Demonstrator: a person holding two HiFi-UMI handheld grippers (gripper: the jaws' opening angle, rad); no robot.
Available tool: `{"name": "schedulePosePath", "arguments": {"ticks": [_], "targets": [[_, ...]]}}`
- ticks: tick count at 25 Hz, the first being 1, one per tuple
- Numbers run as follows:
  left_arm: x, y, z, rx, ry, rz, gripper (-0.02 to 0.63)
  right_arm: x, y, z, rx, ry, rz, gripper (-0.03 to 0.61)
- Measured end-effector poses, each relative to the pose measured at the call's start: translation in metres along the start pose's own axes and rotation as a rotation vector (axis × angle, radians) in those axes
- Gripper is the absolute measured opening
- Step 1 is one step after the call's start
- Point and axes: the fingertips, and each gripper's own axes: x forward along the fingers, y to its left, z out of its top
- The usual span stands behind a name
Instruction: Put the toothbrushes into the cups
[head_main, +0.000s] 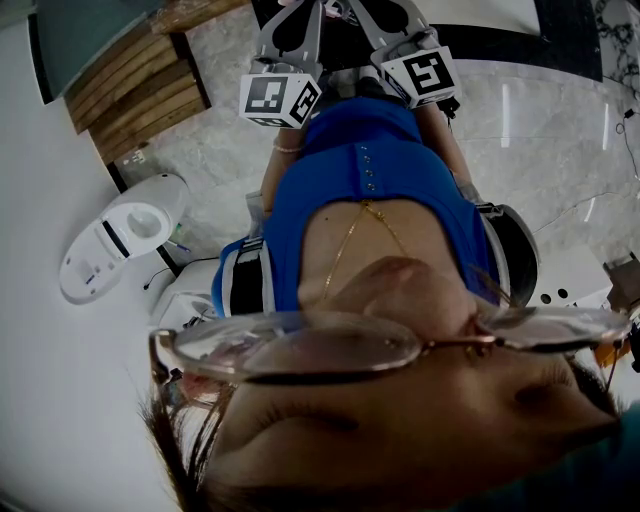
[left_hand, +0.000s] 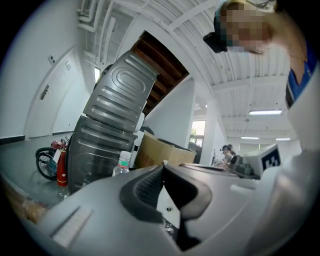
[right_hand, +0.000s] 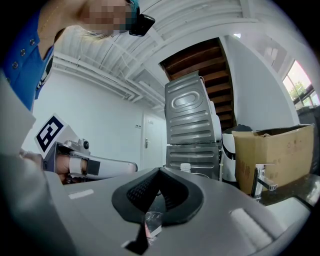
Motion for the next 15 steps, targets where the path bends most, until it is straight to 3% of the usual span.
{"name": "schedulePosePath", "arguments": {"ticks": [15], "targets": [[0.0022,0.0024,-0.0026,-0.021,0.009,0.003,0.003,0.0008,-0.0031,-0.0025,0.007,0.021,-0.008,0.000]]}}
